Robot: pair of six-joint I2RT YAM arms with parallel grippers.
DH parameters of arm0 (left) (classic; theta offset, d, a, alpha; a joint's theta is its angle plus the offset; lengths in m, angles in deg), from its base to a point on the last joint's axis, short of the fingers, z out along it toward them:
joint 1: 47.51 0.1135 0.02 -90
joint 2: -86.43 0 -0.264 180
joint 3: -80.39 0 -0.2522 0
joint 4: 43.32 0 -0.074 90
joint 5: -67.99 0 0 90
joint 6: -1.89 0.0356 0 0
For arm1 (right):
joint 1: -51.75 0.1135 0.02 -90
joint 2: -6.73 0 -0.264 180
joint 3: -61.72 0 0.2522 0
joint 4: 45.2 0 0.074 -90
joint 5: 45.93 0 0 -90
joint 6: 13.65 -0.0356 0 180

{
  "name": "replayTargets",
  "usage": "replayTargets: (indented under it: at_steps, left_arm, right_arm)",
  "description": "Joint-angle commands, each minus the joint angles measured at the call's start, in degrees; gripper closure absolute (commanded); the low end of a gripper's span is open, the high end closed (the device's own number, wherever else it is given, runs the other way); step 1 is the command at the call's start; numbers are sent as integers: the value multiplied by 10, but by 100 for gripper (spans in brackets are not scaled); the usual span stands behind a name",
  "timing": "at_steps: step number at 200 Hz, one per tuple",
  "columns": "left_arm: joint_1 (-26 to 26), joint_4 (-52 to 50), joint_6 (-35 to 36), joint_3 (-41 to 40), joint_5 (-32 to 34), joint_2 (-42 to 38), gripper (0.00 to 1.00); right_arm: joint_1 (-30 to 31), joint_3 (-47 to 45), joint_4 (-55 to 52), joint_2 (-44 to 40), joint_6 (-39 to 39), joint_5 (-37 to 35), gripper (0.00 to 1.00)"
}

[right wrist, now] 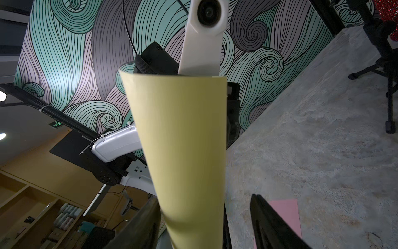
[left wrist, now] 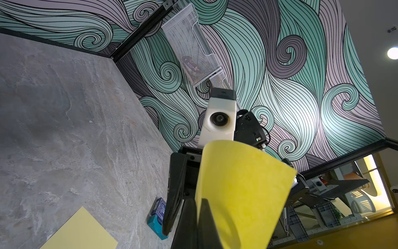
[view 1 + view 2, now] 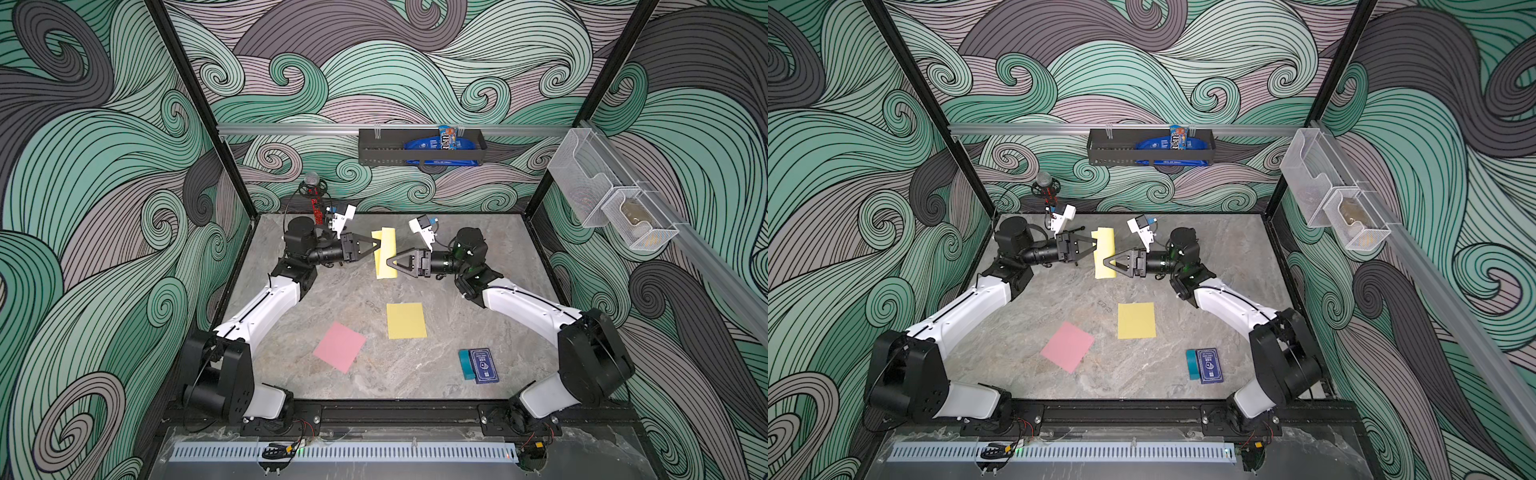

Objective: Fold the square paper along the opposite sides
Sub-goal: Fold the paper.

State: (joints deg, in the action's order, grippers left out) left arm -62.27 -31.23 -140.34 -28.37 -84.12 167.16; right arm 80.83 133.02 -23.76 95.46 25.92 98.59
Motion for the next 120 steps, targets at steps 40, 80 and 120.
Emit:
replayTargets:
  at_steps: [40,80,120]
  left_arm:
    - [4,25,-5,-2,-13,-11,100]
    - [4,25,-5,-2,-13,-12,100]
    - [4,24,-4,-4,-12,-15,100]
  right_arm:
    - [7,18,48,13,-19,25,51]
    - [11,21,49,19,-21,24,59]
    - [13,22,49,22,-21,26,64]
